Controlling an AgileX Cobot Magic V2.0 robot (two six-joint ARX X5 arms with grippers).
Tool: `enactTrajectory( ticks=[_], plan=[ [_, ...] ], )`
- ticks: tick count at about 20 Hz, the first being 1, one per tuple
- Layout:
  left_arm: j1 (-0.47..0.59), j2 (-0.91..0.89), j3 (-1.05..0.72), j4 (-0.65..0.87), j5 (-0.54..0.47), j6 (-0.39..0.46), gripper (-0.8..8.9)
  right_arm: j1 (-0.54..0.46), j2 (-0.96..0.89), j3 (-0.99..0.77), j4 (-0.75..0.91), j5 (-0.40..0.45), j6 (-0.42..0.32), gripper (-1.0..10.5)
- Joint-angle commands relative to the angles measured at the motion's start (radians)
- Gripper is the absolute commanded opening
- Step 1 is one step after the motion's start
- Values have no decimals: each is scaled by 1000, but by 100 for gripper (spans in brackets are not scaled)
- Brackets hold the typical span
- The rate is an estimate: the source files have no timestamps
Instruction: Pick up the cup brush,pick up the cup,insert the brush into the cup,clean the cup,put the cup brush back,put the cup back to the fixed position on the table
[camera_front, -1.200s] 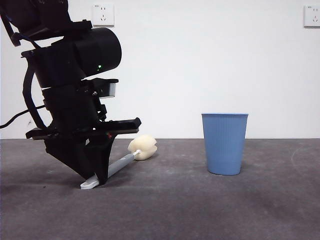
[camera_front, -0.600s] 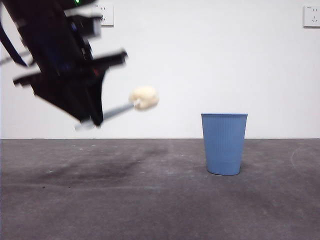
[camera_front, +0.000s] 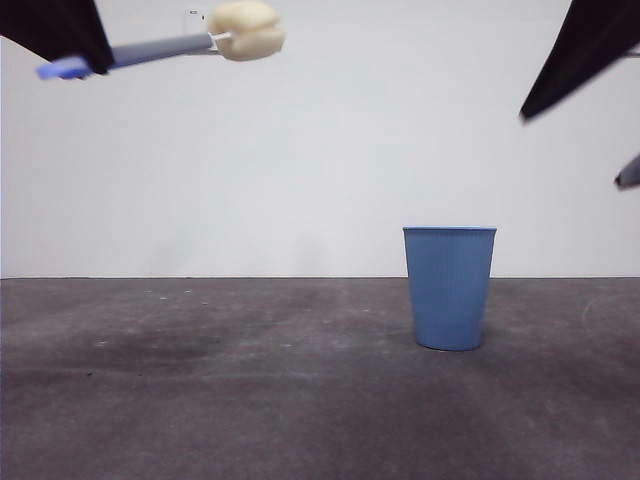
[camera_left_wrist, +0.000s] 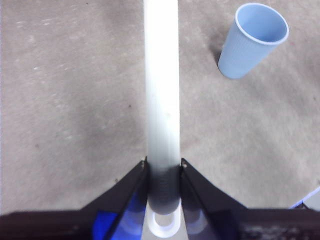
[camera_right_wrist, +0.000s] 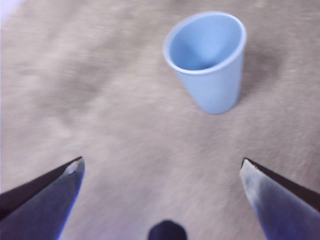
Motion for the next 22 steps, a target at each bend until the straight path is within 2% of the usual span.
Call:
enactTrajectory(
  ticks=[1, 3, 7, 12, 15, 22],
  plan=[
    [3, -19, -5, -13, 1, 26, -8, 77, 36, -62, 121, 107, 39, 627],
    [3, -26, -5, -21, 1, 29, -8, 135, 92, -100, 215, 216, 32, 627],
    [3, -26, -5, -40, 3, 36, -8, 177, 240, -140, 445, 298, 16, 627],
    [3, -26, -5, -63, 3, 37, -8, 176, 482, -140, 706, 297, -35, 627],
    [3, -26, -5, -79, 3, 37, -8, 169, 602, -140, 863, 299, -37, 627],
    [2, -26, -5, -96, 2, 34, -8, 102, 770, -140, 1096, 286, -42, 627]
  ],
)
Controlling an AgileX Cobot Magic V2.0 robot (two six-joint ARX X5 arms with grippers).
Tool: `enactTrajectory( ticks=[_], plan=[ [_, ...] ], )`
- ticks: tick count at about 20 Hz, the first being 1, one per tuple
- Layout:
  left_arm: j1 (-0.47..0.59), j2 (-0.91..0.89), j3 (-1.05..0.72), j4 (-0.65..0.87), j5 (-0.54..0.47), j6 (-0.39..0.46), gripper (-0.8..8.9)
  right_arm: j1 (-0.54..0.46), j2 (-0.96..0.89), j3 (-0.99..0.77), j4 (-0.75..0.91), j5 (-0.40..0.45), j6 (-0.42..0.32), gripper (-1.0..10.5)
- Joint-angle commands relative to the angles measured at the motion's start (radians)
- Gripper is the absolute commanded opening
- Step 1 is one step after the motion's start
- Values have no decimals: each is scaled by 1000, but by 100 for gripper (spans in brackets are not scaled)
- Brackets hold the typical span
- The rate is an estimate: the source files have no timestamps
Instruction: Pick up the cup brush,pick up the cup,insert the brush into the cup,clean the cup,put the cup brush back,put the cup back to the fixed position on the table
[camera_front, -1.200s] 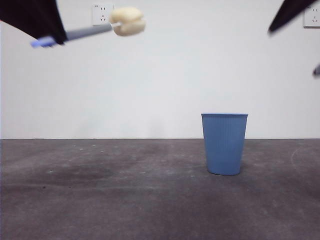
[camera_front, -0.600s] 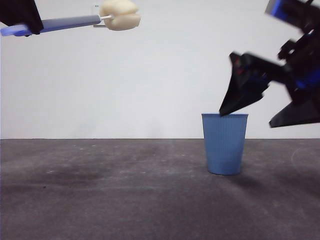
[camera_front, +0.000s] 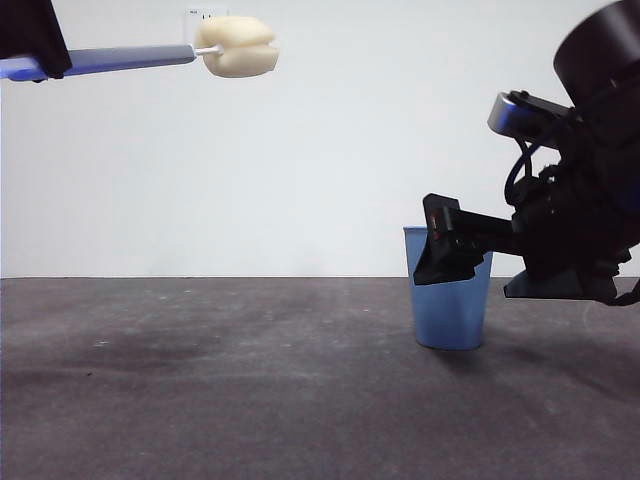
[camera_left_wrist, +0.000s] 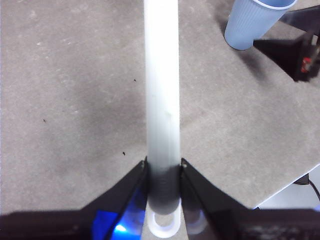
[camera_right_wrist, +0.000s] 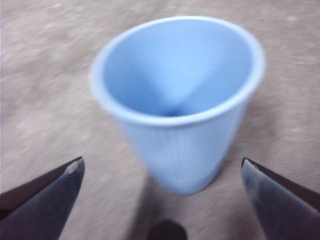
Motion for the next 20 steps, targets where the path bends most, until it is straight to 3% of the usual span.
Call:
enactTrajectory(
  ticks=[1, 7, 12, 15, 20],
  plan=[
    [2, -3, -5, 2, 2, 7, -8, -5, 55, -8, 97, -2, -13, 627],
    [2, -3, -5, 2, 2, 0, -8, -13, 189, -5, 306, -1, -12, 626],
    [2, -3, -5, 2, 1, 0, -8, -17, 284, 51, 380, -2, -13, 613],
    [2, -3, -5, 2, 1, 0, -8, -17, 313, 87, 380, -1, -12, 469],
    [2, -3, -5, 2, -2, 1, -8, -17, 313, 87, 375, -1, -16, 57]
  ],
)
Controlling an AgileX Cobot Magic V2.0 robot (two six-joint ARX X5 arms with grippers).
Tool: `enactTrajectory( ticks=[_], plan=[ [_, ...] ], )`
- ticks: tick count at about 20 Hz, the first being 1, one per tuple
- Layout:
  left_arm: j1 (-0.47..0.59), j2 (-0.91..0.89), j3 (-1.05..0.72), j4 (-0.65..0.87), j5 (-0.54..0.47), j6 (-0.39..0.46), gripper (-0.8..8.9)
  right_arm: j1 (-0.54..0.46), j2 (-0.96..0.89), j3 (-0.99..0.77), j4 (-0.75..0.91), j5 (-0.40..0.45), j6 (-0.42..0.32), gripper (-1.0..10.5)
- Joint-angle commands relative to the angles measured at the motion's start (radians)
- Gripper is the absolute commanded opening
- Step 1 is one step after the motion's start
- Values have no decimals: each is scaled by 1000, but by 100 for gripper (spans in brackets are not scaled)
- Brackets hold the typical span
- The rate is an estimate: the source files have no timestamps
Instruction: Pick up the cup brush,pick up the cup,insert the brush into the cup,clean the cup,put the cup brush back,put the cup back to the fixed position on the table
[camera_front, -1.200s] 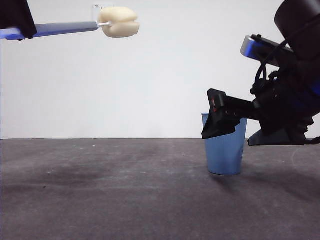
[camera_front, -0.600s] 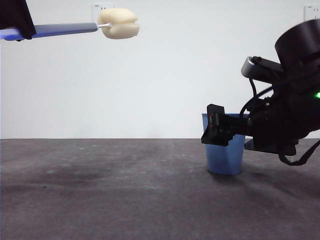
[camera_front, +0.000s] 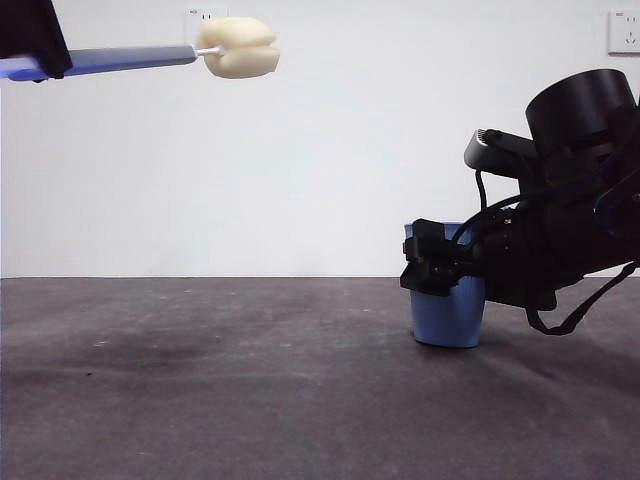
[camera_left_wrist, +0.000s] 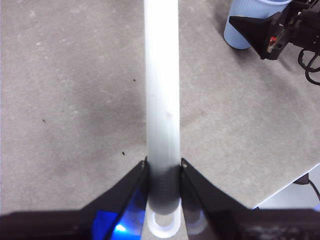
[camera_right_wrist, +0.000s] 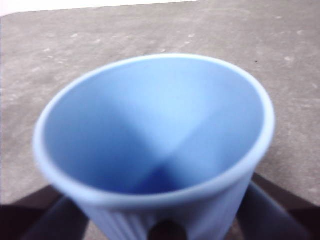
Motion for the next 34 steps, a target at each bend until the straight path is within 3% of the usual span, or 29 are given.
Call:
enactTrajectory(
  ticks=[1, 4, 8, 16, 20, 26, 30, 34],
  plan=[
    [2, -3, -5, 2, -1, 2, -8, 3, 8, 0, 5, -1, -6, -22],
    [3, -3, -5, -6, -2, 31, -9, 11, -3, 0, -4, -2, -5, -15],
    [3, 0, -5, -66, -34, 105, -9, 46, -161, 0, -185, 2, -51, -16],
    [3, 64, -5, -124, -20, 375, -9, 121, -488, 150, -1031, 14, -303, -17],
    [2, 99, -5, -171, 48, 535, -9, 180, -499, 287, -1348, 177, -501, -17],
    [-7, 145, -5, -195, 90, 579, -9, 293, -498, 351, -1496, 383, -805, -17],
    [-50, 179, -5, -223, 161, 582, -9, 350, -498, 351, -1507, 476, -907, -17],
    [-111, 217, -5, -222, 159, 581, -9, 404, -498, 351, -1521, 499, -980, -17]
  ],
)
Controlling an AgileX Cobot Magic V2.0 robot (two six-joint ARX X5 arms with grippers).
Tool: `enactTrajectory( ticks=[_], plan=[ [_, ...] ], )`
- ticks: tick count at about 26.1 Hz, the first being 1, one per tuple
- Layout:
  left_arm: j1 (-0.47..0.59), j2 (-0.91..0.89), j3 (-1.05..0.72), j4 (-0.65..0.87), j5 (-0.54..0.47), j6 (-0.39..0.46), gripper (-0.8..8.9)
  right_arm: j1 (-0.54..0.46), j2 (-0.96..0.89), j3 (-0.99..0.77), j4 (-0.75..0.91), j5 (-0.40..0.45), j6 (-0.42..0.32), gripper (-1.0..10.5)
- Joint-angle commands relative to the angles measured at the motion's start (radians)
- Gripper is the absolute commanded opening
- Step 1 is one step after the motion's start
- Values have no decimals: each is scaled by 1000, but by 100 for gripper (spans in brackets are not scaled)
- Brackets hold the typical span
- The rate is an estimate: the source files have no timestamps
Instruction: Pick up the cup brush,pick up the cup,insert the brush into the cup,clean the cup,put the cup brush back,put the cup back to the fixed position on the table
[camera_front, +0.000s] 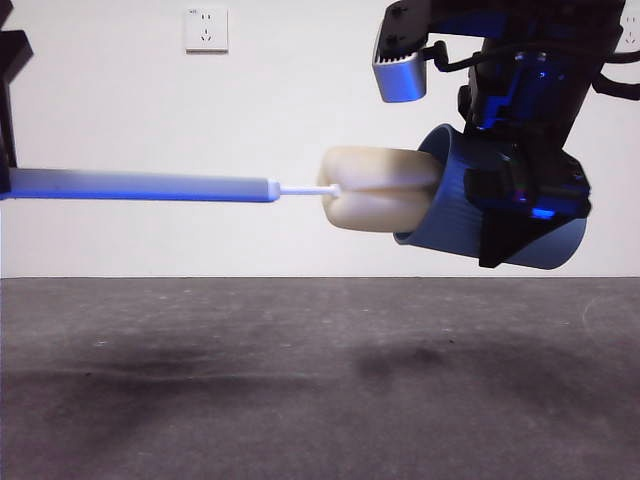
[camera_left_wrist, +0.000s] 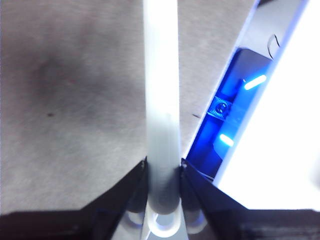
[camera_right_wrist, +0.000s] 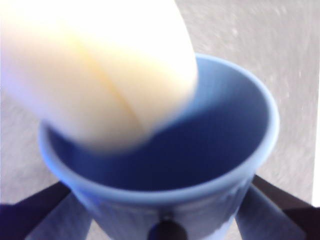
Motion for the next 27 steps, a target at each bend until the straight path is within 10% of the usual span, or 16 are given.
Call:
enactTrajectory(
  ticks=[1, 14, 27],
  plan=[
    [-23, 13, -5, 3, 5, 12, -9, 37, 1, 0, 6, 20, -65, -17],
    [-90, 119, -5, 141, 10, -41, -9, 251, 56, 1, -11, 20, -95, -17],
    [-62, 114, -5, 29, -88, -47, -8, 212, 68, 1, -84, 99, -54, -17]
  ],
)
